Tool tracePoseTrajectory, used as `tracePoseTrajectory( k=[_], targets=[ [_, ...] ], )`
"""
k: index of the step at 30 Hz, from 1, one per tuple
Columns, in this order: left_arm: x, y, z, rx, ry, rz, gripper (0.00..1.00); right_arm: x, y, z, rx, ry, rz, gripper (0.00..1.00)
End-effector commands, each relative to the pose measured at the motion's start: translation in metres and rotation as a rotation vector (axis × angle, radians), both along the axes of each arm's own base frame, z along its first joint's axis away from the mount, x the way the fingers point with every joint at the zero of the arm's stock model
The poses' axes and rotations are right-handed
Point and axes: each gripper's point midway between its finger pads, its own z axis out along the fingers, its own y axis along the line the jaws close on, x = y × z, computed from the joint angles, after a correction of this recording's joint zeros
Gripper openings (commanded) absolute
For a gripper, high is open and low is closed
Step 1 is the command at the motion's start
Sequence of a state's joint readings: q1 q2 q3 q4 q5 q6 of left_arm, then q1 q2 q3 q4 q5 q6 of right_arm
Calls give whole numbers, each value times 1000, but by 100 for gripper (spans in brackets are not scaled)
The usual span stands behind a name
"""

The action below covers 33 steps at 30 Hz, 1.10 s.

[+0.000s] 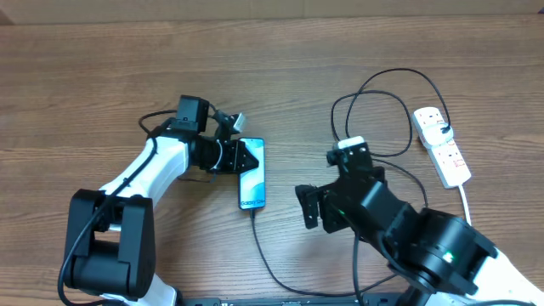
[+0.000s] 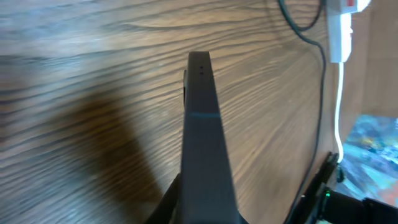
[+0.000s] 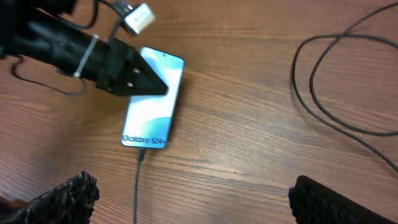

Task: Plug charger to phone and switch on socket

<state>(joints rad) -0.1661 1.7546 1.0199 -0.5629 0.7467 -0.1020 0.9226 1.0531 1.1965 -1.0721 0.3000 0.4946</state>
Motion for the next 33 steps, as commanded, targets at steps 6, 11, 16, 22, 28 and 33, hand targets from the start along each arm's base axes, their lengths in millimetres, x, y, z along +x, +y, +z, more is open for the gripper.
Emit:
tracePoseTrajectory(
  k=[6,11,16,22,28,33],
  targets=[
    [7,3,-17,5,13,-17,10,5,1,-4,68,36,-109,100],
    [1,-3,-40,-37,97,-26,14,5,1,-4,64,38,-108,100],
    [-4,-1,-59,-28,152,-22,21,5,1,-4,69,36,-109,100],
    [-4,3,-71,4,164,-14,34,5,2,-3,71,34,-108,100],
    [-3,16,-83,107,190,39,41,6,2,-3,72,33,-109,100],
    [-4,30,-93,200,215,80,45,6,2,-3,71,33,-109,100]
  ],
)
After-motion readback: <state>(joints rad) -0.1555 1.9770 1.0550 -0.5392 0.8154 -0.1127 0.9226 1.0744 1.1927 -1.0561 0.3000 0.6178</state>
